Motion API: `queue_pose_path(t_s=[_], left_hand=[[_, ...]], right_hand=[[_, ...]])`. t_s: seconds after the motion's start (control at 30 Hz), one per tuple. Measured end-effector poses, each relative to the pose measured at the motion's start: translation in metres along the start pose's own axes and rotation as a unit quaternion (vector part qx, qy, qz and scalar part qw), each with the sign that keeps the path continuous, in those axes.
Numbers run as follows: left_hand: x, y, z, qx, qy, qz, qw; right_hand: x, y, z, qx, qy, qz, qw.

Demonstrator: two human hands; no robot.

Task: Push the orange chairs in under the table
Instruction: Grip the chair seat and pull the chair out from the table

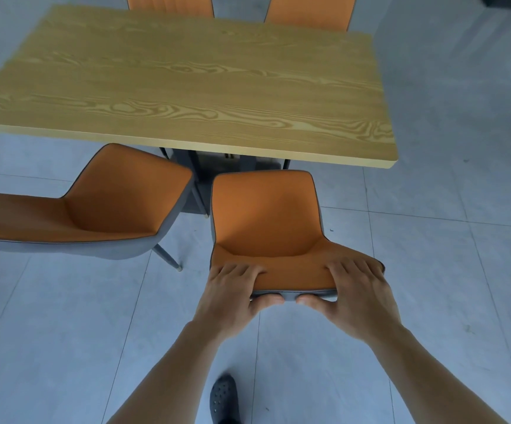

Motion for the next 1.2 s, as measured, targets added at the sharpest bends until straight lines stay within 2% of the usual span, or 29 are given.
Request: queue_pose_path(t_s=[0.23,0.67,1.0,1.2], left_hand=[[0.005,-0.009,-0.009,-0.016,0.001,-0.006,1.0],[0.023,-0.045,-0.042,-0.039,-0.035,-0.013,0.999],[0.024,-0.049,-0.045,-0.033,-0.042,-0.014,0.998],[0.026,-0.053,-0.045,-0.038,-0.056,-0.015,0.998]], right_hand=[[-0.001,-0.014,-0.01,-0.019,-0.017,-0.031,0.999],[-0.01,-0.061,-0.042,-0.049,-0.008,0.007,0.999],[-0.01,-0.065,-0.046,-0.049,0.009,0.035,0.998],[-0.013,-0.067,-0.046,-0.057,-0.006,0.025,0.998]])
Point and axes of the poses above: each hand's wrist, its own z-axis towards the middle knuckle, its own x-axis out of the back of the hand, y = z × x, the point moved 5 cm from there along z, towards the middle knuckle, and after that the axes turned 14 degrees about -x, right-handed, at the moved point
